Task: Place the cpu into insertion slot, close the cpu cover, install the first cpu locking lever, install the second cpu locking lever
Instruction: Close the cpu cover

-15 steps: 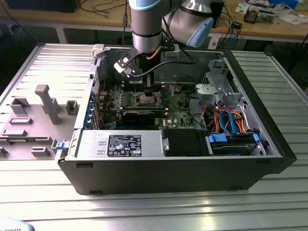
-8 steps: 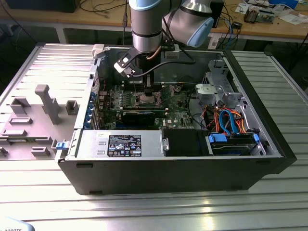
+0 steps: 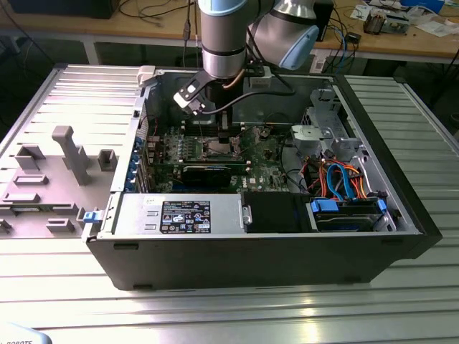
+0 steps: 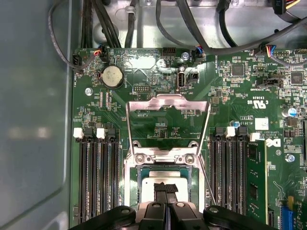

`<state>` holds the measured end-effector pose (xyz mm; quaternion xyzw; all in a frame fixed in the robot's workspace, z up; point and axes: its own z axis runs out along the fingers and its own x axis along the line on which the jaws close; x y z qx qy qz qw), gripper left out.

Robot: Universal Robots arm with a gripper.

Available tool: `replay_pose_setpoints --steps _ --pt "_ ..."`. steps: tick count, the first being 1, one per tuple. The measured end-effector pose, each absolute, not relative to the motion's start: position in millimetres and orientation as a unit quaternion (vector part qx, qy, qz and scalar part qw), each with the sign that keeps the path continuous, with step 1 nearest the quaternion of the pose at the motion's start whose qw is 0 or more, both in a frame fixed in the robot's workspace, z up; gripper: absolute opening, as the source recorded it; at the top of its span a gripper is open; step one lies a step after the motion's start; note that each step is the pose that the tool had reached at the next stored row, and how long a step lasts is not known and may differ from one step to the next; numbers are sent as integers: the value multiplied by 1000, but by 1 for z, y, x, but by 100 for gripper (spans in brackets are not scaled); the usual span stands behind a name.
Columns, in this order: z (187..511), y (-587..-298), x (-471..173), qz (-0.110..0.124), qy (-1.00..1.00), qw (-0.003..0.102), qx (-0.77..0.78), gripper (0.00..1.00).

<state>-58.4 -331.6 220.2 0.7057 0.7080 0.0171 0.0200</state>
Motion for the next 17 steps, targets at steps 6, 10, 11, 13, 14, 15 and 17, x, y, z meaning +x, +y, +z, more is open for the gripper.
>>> replay_pose_setpoints --steps 6,10,11,13,14,15,17 --pt "220 -332 -52 9 708 12 706 11" --pt "220 -332 -52 9 708 12 706 11" --pt "221 -331 -52 8 708 12 706 11" --pt "227 -331 -52 7 708 10 706 11" --pt "229 -331 -52 6 708 9 706 11" --pt "232 -331 -52 5 708 8 706 11" --pt "234 -331 -52 3 708 7 706 11"
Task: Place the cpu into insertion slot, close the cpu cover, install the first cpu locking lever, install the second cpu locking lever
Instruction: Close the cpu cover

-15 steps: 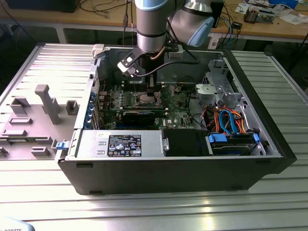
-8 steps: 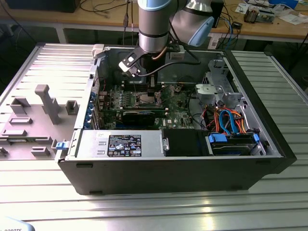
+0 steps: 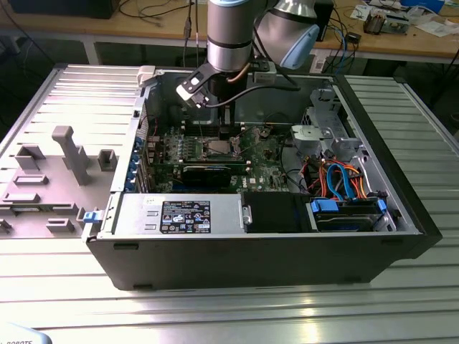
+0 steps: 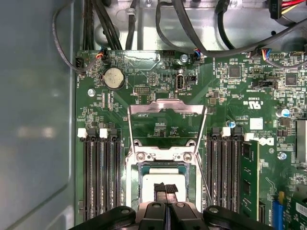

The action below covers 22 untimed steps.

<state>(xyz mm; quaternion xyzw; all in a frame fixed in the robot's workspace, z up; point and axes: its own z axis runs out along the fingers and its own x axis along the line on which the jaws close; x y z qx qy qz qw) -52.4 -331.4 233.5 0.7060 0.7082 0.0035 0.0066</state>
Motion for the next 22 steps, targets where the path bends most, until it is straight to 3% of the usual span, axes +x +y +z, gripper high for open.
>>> replay_pose_setpoints --steps 22 --pt "244 -331 -52 2 708 5 706 11"
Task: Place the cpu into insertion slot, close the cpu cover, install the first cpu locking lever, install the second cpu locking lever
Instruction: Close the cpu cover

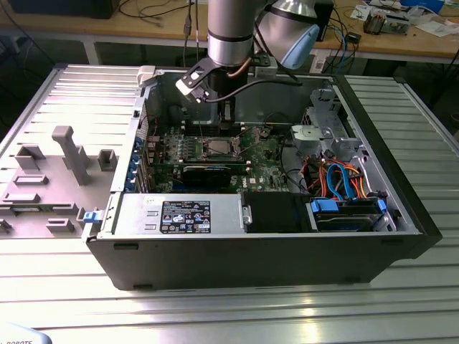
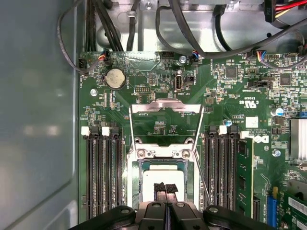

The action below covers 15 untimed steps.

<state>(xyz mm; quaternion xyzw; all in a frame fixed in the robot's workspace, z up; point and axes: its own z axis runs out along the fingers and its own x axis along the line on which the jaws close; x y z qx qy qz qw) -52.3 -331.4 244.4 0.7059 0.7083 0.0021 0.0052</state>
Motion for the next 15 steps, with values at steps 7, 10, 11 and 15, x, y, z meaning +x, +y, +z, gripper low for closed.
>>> replay_pose_setpoints --steps 7,10,11,15 --pt "256 -331 -52 2 710 5 704 11" --pt "258 -331 -52 2 719 5 695 11" --pt "259 -331 -52 2 720 5 694 11" --pt "265 -331 -52 2 720 5 694 11"
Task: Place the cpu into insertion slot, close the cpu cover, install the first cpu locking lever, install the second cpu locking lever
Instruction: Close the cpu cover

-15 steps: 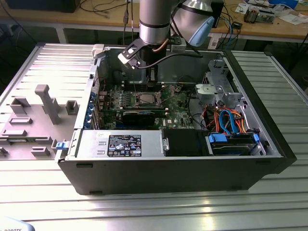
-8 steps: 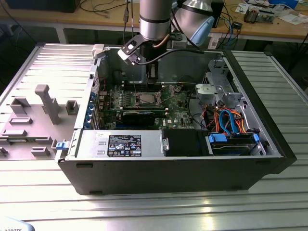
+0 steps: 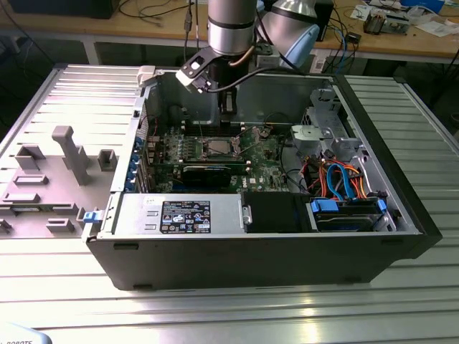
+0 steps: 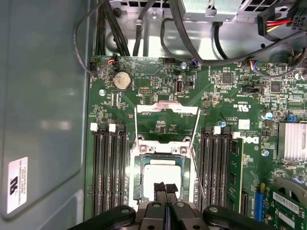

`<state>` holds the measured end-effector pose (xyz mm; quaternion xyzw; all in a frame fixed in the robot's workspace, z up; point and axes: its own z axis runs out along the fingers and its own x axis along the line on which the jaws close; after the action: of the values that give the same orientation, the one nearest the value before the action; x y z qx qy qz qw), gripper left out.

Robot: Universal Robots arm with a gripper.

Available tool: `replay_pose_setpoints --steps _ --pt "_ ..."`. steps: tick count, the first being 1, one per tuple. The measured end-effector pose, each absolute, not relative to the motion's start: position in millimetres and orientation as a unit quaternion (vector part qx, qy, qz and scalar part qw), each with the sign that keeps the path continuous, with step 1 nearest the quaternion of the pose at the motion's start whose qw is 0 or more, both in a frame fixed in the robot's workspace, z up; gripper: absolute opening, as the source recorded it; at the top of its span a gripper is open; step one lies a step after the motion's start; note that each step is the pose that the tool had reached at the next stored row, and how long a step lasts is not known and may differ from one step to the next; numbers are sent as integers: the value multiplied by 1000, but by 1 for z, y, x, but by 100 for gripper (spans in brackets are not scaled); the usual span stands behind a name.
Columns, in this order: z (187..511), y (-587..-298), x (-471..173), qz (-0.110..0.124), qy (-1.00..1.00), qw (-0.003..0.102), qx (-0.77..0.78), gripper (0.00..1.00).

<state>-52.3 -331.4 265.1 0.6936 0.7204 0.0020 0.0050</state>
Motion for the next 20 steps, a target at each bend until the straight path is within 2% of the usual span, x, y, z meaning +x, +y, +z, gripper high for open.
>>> replay_pose_setpoints --steps 7,20 --pt "275 -331 -52 2 720 5 694 11" --pt "276 -331 -52 2 720 5 694 11"
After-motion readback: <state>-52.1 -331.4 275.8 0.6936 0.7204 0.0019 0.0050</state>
